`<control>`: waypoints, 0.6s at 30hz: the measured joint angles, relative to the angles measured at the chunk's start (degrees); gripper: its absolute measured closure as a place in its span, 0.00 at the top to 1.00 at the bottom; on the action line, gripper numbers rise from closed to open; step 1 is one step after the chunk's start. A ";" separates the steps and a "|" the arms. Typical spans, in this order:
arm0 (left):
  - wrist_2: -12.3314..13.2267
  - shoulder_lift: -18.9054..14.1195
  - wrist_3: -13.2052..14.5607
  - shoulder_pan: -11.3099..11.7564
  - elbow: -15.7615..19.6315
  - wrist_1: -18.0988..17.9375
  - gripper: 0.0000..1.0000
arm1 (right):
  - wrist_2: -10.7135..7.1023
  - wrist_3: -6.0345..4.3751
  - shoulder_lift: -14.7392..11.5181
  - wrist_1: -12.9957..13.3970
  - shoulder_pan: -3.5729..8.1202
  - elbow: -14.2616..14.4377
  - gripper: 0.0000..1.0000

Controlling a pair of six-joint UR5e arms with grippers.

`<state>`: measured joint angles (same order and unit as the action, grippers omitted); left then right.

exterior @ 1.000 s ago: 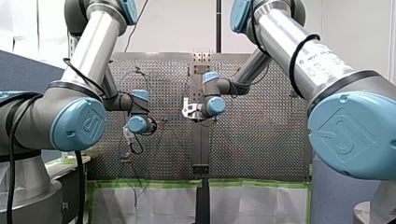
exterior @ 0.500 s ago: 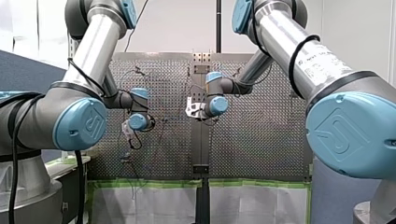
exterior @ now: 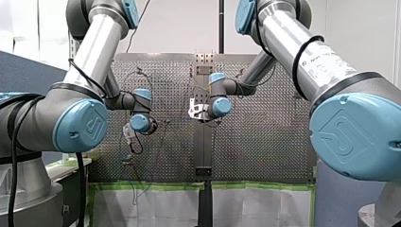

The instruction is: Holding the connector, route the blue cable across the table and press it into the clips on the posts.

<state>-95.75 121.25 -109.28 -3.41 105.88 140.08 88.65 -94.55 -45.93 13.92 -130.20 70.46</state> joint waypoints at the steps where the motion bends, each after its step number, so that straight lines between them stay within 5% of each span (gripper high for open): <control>1: -0.25 0.00 0.03 -0.04 0.00 0.49 1.00 | -0.02 -0.01 0.00 -0.07 0.01 0.00 0.00; 18: -1.00 -6.79 3.09 -2.60 6.08 9.37 1.00 | 1.42 0.32 0.00 -3.55 0.22 0.07 0.00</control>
<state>-96.75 114.46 -106.19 -6.01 111.96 149.45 90.07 -94.23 -45.94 10.38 -129.98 70.53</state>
